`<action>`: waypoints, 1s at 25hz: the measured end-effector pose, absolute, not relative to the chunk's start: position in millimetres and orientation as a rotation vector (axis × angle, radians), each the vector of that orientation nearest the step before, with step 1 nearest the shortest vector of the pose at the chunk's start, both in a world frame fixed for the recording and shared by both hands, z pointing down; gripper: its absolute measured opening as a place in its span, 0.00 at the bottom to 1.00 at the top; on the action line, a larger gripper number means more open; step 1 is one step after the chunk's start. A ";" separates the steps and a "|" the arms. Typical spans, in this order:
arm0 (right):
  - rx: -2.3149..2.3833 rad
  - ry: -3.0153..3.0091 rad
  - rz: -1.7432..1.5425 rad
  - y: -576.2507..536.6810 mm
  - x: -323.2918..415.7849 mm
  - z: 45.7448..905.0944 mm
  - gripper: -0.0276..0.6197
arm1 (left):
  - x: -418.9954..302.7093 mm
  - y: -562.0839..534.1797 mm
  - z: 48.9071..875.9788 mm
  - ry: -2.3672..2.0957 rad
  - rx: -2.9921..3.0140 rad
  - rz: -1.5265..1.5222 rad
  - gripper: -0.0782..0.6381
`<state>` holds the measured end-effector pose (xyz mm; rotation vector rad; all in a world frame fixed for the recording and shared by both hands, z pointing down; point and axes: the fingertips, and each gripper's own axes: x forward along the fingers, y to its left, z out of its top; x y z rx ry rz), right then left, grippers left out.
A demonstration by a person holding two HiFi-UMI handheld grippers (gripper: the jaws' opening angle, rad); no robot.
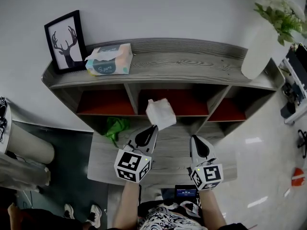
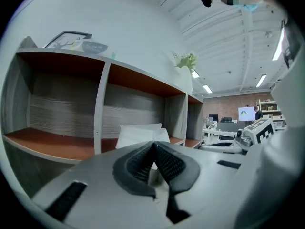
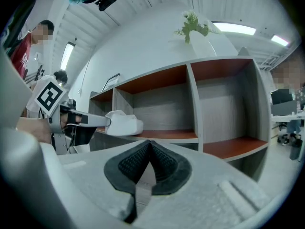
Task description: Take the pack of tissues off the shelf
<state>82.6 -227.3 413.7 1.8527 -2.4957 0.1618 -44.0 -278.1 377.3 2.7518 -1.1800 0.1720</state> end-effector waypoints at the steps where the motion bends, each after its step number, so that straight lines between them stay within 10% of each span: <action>1: 1.859 -2.493 0.166 -223.1 82.5 414.1 0.05 | -45.3 -274.3 377.1 -1.180 2.752 0.169 0.12; 25: 1.890 -2.493 0.149 -123.1 75.7 417.3 0.05 | -56.7 -173.4 382.2 -1.163 2.758 0.155 0.12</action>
